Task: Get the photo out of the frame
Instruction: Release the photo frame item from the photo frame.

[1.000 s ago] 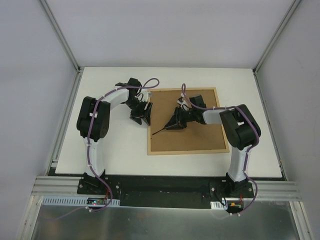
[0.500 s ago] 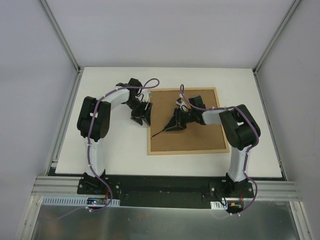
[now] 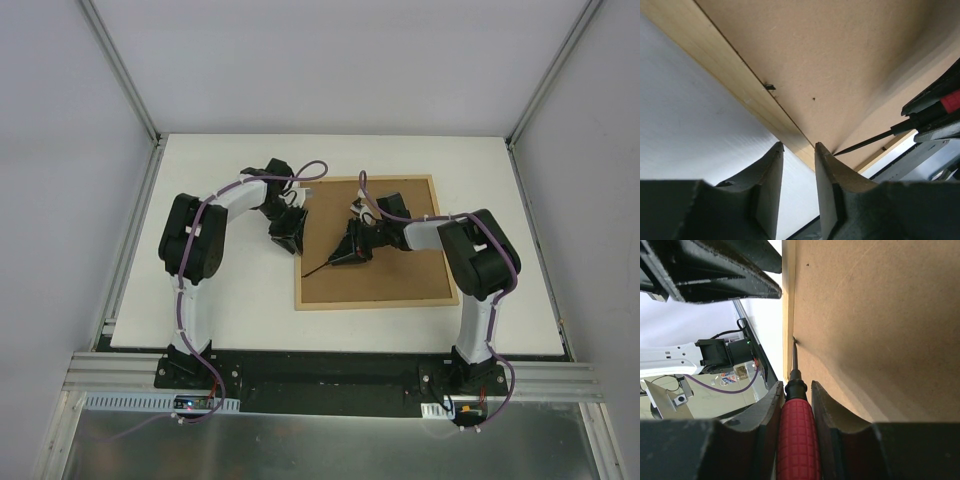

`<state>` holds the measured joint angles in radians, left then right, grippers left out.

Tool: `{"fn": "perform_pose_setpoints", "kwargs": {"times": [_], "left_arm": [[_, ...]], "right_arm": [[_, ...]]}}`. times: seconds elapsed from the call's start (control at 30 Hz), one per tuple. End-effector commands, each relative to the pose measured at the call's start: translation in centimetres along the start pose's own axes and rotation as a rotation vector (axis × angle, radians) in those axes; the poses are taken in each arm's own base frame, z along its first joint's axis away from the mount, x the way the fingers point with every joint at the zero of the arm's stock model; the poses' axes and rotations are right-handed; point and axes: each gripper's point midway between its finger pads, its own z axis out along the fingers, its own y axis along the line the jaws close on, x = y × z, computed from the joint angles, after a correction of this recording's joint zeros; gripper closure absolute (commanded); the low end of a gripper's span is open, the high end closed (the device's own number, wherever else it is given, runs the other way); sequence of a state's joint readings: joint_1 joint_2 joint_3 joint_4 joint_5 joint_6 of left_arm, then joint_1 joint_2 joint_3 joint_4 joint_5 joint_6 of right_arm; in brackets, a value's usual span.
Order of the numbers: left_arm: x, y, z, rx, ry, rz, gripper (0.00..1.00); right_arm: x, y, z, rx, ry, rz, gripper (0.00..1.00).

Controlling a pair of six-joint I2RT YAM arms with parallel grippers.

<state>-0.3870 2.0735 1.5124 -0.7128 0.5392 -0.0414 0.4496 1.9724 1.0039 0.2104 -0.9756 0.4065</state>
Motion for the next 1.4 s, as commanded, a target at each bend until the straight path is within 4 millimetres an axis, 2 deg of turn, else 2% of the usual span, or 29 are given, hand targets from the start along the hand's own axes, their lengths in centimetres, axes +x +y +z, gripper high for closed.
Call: {"fn": "perform_pose_setpoints", "kwargs": {"times": [0.0, 0.17, 0.3, 0.43, 0.8, 1.07, 1.23, 1.37], "left_arm": [[-0.3, -1.0, -0.5, 0.003, -0.003, 0.005, 0.74], [0.4, -1.0, 0.0, -0.025, 0.012, 0.007, 0.92], [0.8, -1.1, 0.5, -0.038, 0.028, 0.003, 1.0], [0.9, -0.9, 0.9, -0.05, 0.038, -0.003, 1.0], [1.2, -0.7, 1.5, -0.102, 0.044, -0.004, 1.0], [1.3, -0.2, 1.4, -0.168, 0.035, 0.004, 1.0], [1.3, 0.1, 1.1, -0.2, 0.021, 0.003, 1.0], [1.3, 0.2, 1.0, -0.205, 0.017, -0.002, 1.0]], "right_arm": [[0.3, 0.5, 0.1, 0.004, -0.009, -0.05, 0.99], [0.4, 0.7, 0.7, 0.005, -0.008, -0.061, 1.0], [0.5, 0.7, 1.4, 0.004, -0.005, -0.064, 1.0], [0.5, 0.7, 2.0, -0.001, -0.004, -0.057, 0.99], [1.2, 2.5, 3.5, 0.017, 0.016, -0.102, 0.99], [0.3, 4.1, 4.2, 0.113, -0.004, -0.19, 1.0], [0.6, 4.9, 5.2, 0.178, -0.002, -0.226, 1.0], [1.7, 5.3, 5.8, 0.2, 0.03, -0.152, 1.0]]}}
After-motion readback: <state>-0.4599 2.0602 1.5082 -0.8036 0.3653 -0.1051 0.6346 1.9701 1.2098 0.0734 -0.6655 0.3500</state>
